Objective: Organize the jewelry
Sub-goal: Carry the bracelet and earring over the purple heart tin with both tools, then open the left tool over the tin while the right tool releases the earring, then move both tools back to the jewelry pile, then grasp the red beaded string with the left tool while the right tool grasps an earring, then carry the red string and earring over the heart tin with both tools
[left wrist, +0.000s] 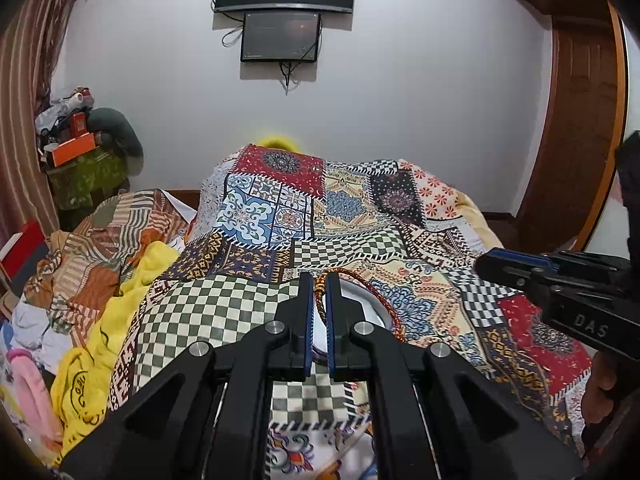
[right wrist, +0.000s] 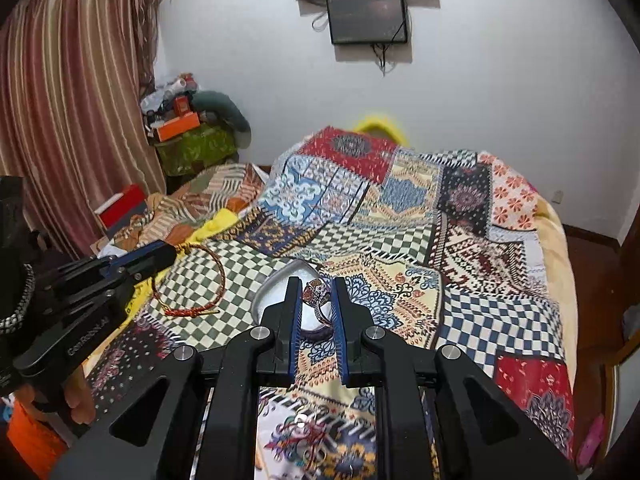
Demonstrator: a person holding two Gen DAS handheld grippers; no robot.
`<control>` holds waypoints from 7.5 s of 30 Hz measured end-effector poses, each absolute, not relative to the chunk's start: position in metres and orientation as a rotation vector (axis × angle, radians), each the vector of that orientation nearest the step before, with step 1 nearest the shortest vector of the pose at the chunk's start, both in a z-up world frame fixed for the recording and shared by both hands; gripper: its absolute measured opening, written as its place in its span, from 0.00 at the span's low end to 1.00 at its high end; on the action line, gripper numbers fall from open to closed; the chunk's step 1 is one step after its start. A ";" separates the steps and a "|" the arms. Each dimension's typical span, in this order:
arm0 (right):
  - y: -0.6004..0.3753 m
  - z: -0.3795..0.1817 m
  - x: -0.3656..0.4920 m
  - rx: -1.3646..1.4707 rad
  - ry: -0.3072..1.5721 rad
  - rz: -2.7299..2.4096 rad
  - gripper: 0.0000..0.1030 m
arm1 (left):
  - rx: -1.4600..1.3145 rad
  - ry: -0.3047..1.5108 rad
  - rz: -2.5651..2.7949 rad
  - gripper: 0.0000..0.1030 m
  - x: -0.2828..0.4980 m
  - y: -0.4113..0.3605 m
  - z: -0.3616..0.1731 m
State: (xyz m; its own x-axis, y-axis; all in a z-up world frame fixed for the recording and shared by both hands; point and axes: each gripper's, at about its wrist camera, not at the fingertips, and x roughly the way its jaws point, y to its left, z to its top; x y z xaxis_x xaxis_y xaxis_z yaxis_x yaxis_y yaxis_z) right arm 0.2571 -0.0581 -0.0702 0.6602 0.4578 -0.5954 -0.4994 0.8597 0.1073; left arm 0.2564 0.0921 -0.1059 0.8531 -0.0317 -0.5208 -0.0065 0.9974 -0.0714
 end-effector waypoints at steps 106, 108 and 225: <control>-0.112 -0.153 0.212 -0.175 0.922 0.505 0.39 | 0.000 0.858 -0.143 0.45 0.211 0.025 -0.181; -0.108 -0.157 0.214 -0.187 0.929 0.510 0.39 | 0.003 0.862 -0.168 0.45 0.210 0.021 -0.182; 0.005 -0.118 0.333 -0.142 0.865 0.598 0.09 | -0.102 0.742 -0.115 0.12 0.329 0.106 -0.165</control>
